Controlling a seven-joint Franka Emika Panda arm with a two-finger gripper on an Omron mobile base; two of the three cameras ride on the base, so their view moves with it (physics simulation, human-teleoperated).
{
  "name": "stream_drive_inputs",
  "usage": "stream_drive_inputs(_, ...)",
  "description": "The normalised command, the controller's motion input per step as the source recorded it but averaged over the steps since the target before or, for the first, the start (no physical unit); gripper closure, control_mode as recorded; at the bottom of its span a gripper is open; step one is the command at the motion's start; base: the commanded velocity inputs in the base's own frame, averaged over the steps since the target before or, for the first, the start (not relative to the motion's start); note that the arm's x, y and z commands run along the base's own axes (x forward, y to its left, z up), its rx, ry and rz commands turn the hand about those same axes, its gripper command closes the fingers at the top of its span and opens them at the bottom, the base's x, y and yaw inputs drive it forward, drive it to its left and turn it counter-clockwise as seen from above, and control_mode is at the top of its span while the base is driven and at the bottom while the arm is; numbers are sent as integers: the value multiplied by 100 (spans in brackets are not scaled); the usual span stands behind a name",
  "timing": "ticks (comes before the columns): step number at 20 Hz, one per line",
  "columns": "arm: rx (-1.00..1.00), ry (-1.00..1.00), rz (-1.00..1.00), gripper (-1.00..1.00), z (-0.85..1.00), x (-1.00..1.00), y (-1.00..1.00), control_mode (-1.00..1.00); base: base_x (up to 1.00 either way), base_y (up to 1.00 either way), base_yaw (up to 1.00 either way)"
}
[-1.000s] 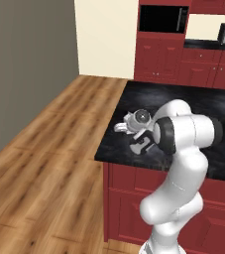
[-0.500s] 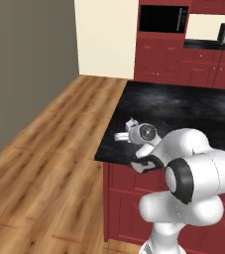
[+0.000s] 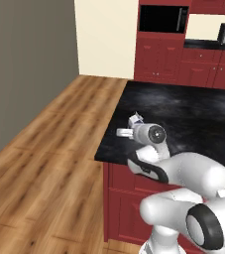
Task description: Pick the bottled water, milk, boxed drink from the counter and place them in the open cabinet.
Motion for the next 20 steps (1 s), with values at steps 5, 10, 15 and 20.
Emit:
stream_drive_inputs(5,6,5,0,100,85,-17,0,-100,0,0,0)
stream_drive_inputs(10,2,2,0,100,69,-25,0,-100,0,0,0)
stream_drive_inputs(15,0,0,0,100,55,-30,0,-100,0,0,0)
stream_drive_inputs(20,-2,0,0,100,30,-28,1,-100,0,0,0)
